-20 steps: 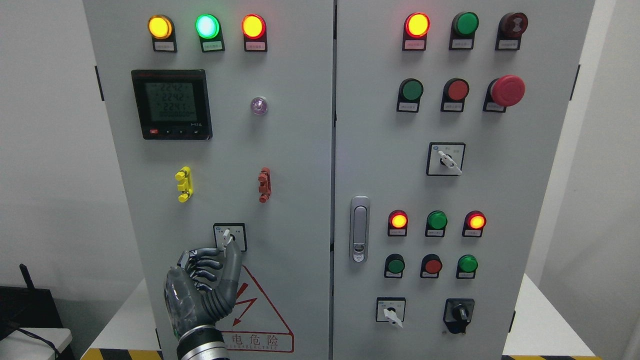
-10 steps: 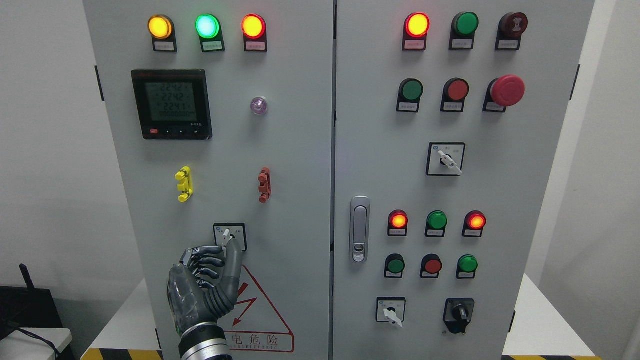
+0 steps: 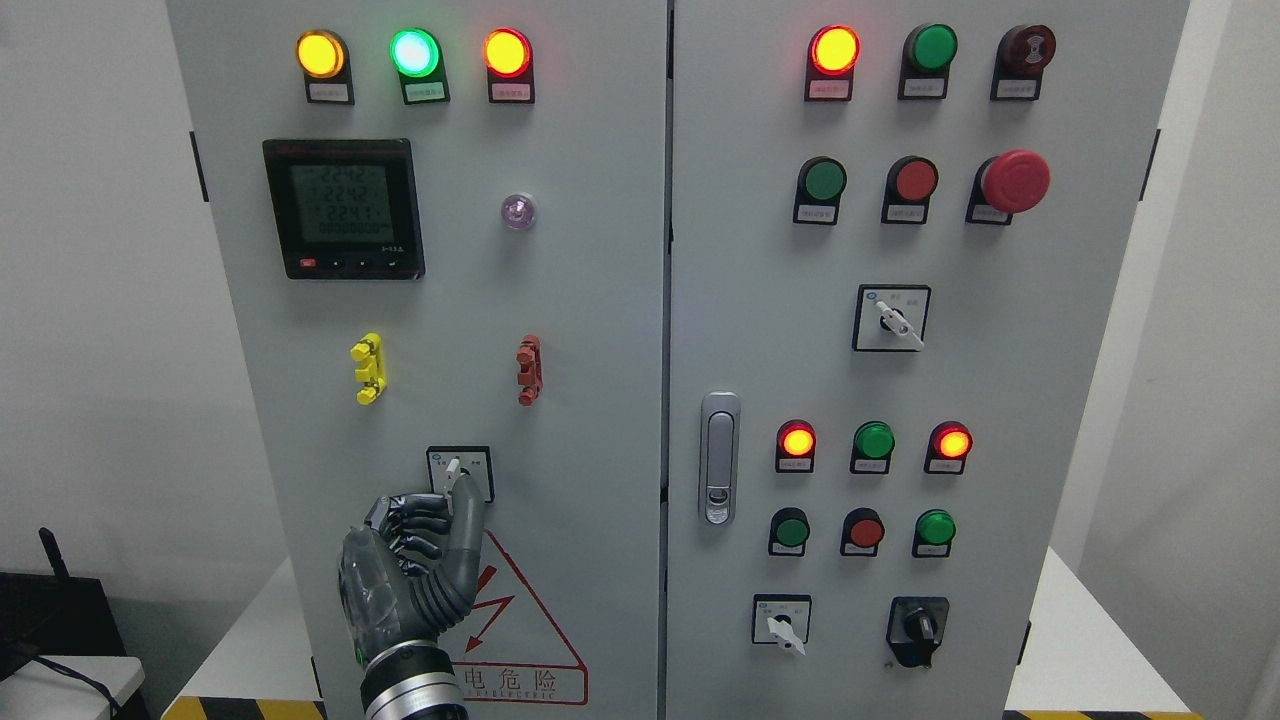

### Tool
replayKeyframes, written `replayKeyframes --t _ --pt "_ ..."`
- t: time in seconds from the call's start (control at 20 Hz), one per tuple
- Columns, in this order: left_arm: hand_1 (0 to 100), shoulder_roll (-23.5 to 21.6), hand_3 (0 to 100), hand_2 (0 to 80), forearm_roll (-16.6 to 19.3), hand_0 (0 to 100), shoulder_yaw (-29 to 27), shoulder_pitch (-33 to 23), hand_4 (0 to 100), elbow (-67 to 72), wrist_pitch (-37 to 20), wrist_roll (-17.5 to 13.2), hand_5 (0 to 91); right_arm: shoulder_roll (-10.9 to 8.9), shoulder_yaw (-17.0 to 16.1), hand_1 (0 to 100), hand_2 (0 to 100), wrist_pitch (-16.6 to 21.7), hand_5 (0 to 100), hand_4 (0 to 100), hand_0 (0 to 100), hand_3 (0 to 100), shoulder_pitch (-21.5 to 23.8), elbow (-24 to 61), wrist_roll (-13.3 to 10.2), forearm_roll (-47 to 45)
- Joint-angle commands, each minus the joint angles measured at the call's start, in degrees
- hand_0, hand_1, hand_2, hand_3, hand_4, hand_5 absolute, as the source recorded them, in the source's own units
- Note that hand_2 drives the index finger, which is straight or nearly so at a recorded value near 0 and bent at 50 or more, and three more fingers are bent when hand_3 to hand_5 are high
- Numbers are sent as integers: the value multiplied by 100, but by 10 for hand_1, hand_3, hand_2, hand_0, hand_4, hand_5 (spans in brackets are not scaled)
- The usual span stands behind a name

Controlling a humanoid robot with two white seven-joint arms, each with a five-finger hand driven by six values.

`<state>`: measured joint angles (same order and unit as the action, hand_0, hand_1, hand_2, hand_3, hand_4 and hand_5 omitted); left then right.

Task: Turn on light switch 1

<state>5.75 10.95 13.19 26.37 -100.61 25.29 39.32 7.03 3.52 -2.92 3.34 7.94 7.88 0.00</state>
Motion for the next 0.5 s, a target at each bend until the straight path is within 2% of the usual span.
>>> replayKeyframes --t 0.0,0.45 --pt "429 5 737 526 -23 209 8 35 819 6 3 -3 826 0 0 389 0 2 0 0 120 0 0 6 -6 -97" --pt "421 5 739 535 -31 226 8 44 822 -2 3 -12 828 0 0 389 0 2 0 0 120 0 0 -3 -6 -105"
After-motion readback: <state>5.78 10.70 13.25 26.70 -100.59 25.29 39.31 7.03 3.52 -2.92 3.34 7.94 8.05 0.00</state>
